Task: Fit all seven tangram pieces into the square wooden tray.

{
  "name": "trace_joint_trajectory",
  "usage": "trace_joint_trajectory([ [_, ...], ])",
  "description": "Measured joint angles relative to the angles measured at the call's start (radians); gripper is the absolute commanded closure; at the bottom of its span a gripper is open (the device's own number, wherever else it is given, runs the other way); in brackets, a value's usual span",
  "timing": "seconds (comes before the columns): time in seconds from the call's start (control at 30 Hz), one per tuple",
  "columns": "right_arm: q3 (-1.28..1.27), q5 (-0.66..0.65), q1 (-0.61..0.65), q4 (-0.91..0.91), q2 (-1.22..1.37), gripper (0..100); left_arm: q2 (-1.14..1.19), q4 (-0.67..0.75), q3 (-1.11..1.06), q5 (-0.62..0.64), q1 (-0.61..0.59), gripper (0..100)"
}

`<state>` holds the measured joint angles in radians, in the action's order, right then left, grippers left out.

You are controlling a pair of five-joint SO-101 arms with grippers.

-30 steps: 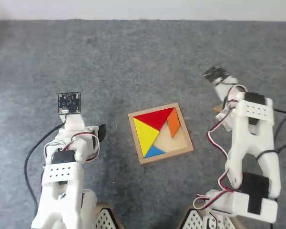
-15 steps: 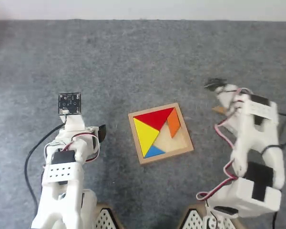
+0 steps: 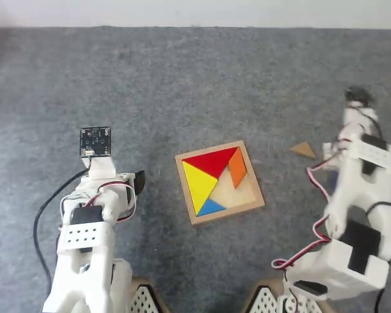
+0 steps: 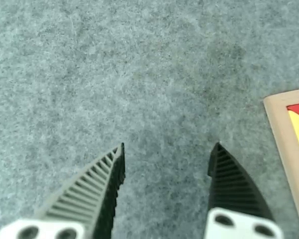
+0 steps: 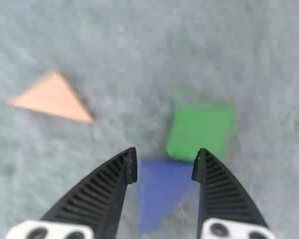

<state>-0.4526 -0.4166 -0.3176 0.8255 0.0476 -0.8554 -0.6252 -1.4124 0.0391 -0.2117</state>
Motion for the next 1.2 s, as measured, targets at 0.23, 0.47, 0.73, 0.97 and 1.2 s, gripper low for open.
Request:
trace_joint_trajectory([
  [0.23, 0.187, -0.664, 0.209, 0.153, 0.132, 80.4, 0.000, 0.000, 0.000, 0.000, 0.000, 73],
  [0.47, 0.466, -1.042, 0.261, 0.405, 0.339, 80.4, 0.000, 0.000, 0.000, 0.000, 0.000, 73],
  [0.73, 0.658, -1.106, 0.235, 0.440, 0.555, 81.2, 0.000, 0.000, 0.000, 0.000, 0.000, 73],
  [0.97, 0.736, -1.125, 0.216, 0.434, 0.611, 98.5, 0.000, 0.000, 0.000, 0.000, 0.000, 73],
  [1.2, 0.738, -1.112, 0.167, 0.434, 0.612, 99.1, 0.000, 0.000, 0.000, 0.000, 0.000, 73],
])
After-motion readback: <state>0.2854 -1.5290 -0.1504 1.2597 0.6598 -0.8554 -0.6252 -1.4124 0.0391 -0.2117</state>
